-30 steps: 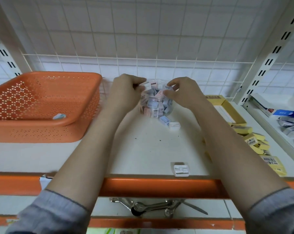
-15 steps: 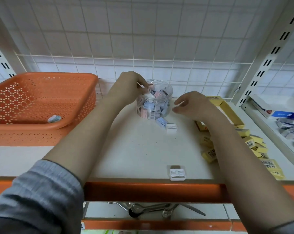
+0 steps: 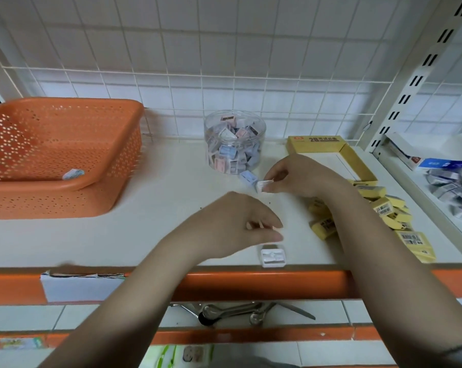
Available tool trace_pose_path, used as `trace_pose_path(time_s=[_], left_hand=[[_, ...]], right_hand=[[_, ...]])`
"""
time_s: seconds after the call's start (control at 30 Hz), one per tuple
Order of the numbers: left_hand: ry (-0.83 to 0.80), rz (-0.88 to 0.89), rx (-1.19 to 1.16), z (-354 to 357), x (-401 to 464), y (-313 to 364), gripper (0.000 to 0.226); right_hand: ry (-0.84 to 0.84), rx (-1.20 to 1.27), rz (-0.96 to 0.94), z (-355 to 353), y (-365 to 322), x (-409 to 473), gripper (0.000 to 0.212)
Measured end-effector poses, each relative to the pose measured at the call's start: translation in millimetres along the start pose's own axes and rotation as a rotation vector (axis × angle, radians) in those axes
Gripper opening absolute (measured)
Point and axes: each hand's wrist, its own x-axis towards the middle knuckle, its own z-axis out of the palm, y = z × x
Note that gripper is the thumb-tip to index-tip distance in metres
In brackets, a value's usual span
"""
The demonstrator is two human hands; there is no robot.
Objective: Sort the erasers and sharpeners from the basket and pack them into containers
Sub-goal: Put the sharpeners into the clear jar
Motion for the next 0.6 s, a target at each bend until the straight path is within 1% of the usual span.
trace_pose_path(time_s=[0.13,0.17,0.23,0.33,0.4,0.47,0.53,0.6], left_hand=[[-0.131,0.006,0.071,10,-3,-2,0.039],[-0.138,0.015,0.079,12,-3,-2,0.038],[-0.130,0.021,0.053,13,-5,-2,0.028],[-0.095,0.049,0.060,15,-8,-2,0.014],[-0.039,0.060,0.092,14,-9,-4,0.009],[0.058,0.003,0.028,8,-7,-6,0.014],[0.248,-0.020,0.010,-9,0,-9,0.018],[0.443,-0.012,0.106,-33,15,-10,0.019]], right_hand=[[0.043,0.018,-0.008,5,4,-7,0.015],[0.056,0.005,-0.008,7,5,-9,0.013],[0.112,-0.020,-0.015,8,7,-14,0.011],[0.277,0.065,-0.031,6,9,-24,0.011],[0.390,0.188,-0.027,4,10,-33,0.011],[0.478,0.306,-0.012,3,9,-41,0.013],[0.542,0.376,0.004,3,8,-47,0.015],[0.584,0.425,0.014,6,7,-52,0.017]])
